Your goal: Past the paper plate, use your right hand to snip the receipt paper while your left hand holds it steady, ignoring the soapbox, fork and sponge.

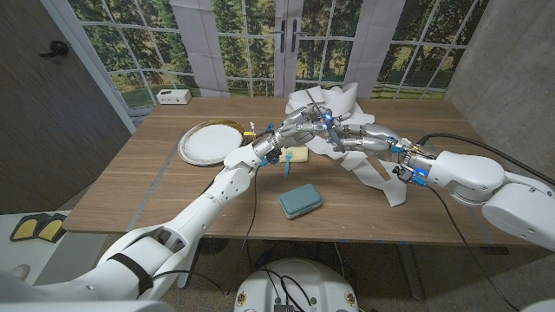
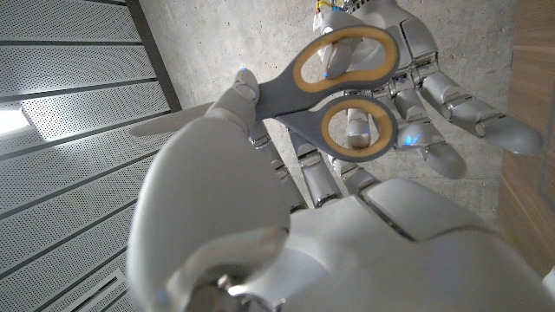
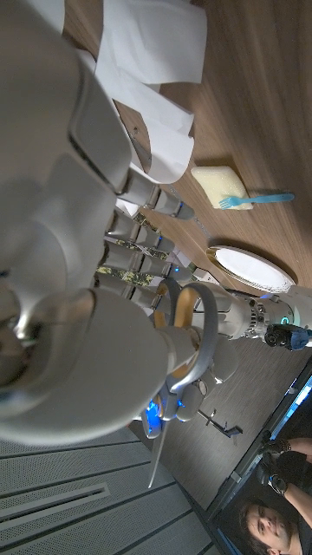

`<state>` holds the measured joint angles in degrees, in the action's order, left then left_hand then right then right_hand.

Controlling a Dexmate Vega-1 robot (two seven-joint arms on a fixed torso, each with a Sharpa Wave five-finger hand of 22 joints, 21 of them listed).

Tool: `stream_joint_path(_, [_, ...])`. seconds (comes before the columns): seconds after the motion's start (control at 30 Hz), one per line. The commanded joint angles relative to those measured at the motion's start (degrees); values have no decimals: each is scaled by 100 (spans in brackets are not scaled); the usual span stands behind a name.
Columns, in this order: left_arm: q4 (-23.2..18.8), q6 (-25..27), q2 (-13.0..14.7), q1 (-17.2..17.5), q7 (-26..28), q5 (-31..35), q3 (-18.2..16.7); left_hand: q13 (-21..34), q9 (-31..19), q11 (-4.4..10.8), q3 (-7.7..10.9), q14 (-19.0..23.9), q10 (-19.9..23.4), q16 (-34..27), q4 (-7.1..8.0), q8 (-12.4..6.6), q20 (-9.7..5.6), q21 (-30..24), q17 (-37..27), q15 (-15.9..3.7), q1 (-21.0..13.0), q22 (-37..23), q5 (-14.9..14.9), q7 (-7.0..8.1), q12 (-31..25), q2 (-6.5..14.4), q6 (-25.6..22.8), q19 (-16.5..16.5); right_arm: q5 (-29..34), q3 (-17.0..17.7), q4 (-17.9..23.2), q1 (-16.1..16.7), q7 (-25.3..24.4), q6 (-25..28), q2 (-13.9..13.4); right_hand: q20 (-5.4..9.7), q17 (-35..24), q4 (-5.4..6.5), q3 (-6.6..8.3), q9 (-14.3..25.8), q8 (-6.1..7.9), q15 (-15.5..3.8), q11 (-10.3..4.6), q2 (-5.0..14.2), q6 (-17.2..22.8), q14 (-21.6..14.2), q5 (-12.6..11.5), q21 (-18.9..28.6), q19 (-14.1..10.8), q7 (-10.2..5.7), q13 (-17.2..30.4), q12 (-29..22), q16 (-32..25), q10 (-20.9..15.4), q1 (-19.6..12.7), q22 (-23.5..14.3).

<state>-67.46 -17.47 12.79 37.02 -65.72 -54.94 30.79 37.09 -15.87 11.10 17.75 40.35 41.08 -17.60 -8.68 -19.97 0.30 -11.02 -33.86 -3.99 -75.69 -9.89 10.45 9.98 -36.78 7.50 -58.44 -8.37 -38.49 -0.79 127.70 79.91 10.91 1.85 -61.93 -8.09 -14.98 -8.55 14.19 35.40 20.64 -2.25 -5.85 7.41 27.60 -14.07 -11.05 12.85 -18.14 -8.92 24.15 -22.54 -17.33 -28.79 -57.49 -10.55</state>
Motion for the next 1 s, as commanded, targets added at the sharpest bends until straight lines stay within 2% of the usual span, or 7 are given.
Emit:
stream_joint_path(0.03, [-46, -94, 16, 54, -6, 8, -8, 37, -27, 20, -12, 46, 92, -28, 33, -229, -40, 1, -18, -983, -167, 3, 26, 115, 17, 177, -105, 4, 6, 0, 61, 2, 38, 87, -49, 109, -346, 10, -29, 161, 27, -536, -277, 113, -19, -147, -26, 71, -113, 48, 488, -349, -227, 109, -170, -67])
stream_joint_path(0.23, [-123, -163, 38, 129, 108, 25, -21, 64, -24, 16, -28, 59, 101, -45, 41, -256, -36, 0, -29, -983, -172, 3, 28, 117, 47, 179, -108, 3, 35, 7, 62, 12, 45, 85, -62, 139, -921, 8, -174, 414, 169, -611, -312, 11, 168, -205, 4, 167, -176, 90, 1236, -964, -561, 170, -192, -146])
stream_joint_path(0.37, [-171, -224, 54, 183, 165, 44, -25, 80, -23, 12, -36, 56, 102, -47, 43, -270, -35, 1, -30, -984, -176, 3, 32, 122, 57, 177, -115, 5, 41, 21, 70, 22, 20, 117, -68, 297, -1945, -12, -356, 845, 384, -838, -415, -56, 441, -567, 17, 440, -347, 144, 2475, -2014, -1306, 243, -356, -302])
stream_joint_path(0.47, [-196, -264, 66, 198, 188, 57, -24, 72, -18, 14, -42, 53, 82, -49, 45, -281, -35, 1, -32, -984, -185, 3, 39, 129, 97, 181, -111, 4, 8, 23, 64, 17, 36, 129, -60, 368, -2537, -21, -448, 1101, 490, -906, -475, -97, 536, -593, 17, 606, -390, 159, 3205, -2567, -1685, 407, -477, -396])
stream_joint_path(0.63, [-235, -304, 87, 213, 203, 70, -12, 100, -24, 16, -55, 47, 113, -53, 49, -311, -33, 1, -36, -984, -195, 3, 46, 120, 103, 180, -127, 5, 6, 16, 52, -6, 72, 133, -74, 430, -3559, -17, -562, 1424, 535, -1029, -514, -128, 531, -683, 18, 945, -438, 155, 4473, -3511, -2336, 715, -694, -598])
stream_joint_path(0.8, [-303, -307, 123, 251, 254, 71, -4, 114, -16, 15, -61, 49, 118, -57, 50, -317, -32, 2, -38, -984, -201, 3, 49, 118, 113, 179, -125, 6, -15, 14, 50, -17, 92, 140, -76, 502, -4060, -28, -580, 1464, 531, -1055, -519, -118, 608, -771, 14, 1138, -479, 153, 4712, -3986, -2662, 892, -821, -726])
stream_joint_path(1.0, [-381, -331, 181, 288, 313, 90, -1, 130, -21, 15, -66, 53, 121, -62, 52, -330, -32, 2, -40, -984, -212, 3, 52, 117, 130, 185, -112, 6, -39, -14, 38, -43, 102, 149, -66, 532, -4202, -35, -551, 1463, 559, -1059, -540, -90, 732, -890, 12, 1222, -467, 173, 4721, -4275, -2724, 836, -905, -789])
